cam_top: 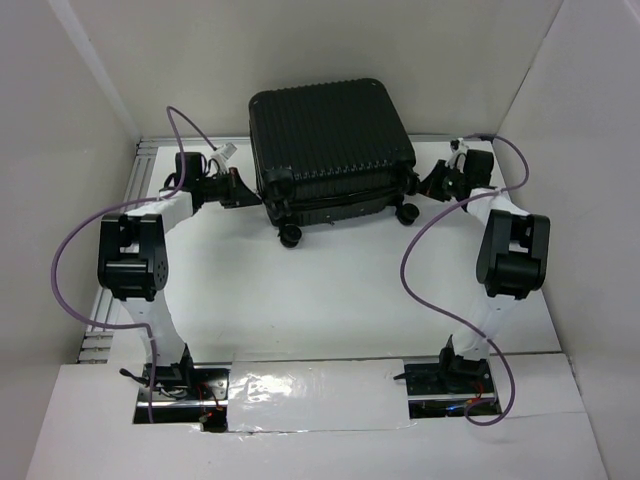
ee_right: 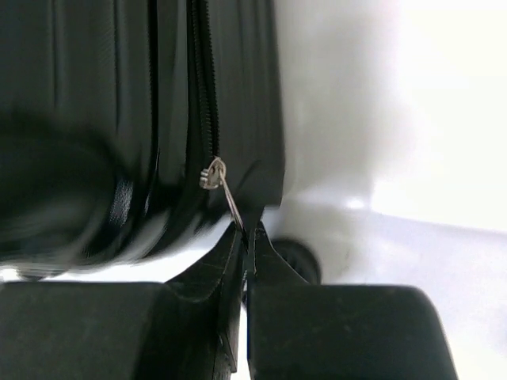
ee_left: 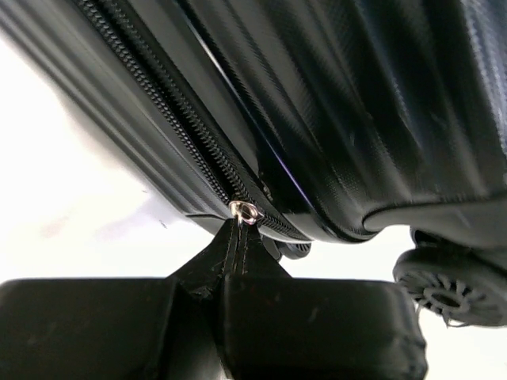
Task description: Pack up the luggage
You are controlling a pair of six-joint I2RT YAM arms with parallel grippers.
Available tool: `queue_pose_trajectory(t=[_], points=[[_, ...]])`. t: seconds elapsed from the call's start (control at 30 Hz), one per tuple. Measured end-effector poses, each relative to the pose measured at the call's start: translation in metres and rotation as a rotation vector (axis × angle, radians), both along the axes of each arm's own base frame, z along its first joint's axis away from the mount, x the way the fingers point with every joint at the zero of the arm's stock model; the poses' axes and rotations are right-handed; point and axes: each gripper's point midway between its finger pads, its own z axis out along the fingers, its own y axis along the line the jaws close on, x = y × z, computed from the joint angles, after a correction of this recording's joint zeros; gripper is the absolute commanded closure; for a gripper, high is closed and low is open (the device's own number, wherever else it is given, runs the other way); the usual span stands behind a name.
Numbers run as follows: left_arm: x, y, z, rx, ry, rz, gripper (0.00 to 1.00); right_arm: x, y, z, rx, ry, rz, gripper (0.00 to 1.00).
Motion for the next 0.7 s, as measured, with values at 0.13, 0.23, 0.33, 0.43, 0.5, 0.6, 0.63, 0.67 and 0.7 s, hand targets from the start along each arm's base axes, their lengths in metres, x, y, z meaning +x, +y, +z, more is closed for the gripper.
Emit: queue_pose_trajectory(t=[0.13,0.23,0.33,0.43,0.5,0.6,0.63,0.67,0.7], points=[[0.014,0.005,0.002,0.012,0.05,0.017,1.0,0.02,0.005,-0.003,-0.06,0.006,-0.015,1.0],[0.022,0.006,0.003,0.011,0.094,0.017,1.0,0.031,0.009,-0.005,-0.087,0.014,-0.021,1.0],[0.029,0.008,0.003,0.017,0.137,0.027,1.0,0.047,0.011,-0.004,-0.109,0.004,-0.026,1.0],[0.038,0.01,0.003,0.023,0.164,0.041,1.0,0.065,0.014,-0.006,-0.121,0.004,-0.014,1.0],[0.044,0.012,0.002,0.041,0.176,0.065,1.0,0.081,0.015,-0.008,-0.122,0.001,0.0,1.0],[0.055,0.011,0.002,0.071,0.193,0.095,1.0,0.113,0.017,-0.002,-0.106,-0.033,0.023,1.0],[0.061,0.011,0.002,0.084,0.205,0.108,1.0,0.125,0.018,-0.001,-0.102,-0.051,0.029,1.0],[0.067,0.012,0.001,0.098,0.206,0.119,1.0,0.135,0.021,-0.002,-0.099,-0.064,0.035,1.0],[0.075,0.014,0.0,0.114,0.206,0.137,1.0,0.143,0.023,-0.003,-0.094,-0.077,0.04,1.0]])
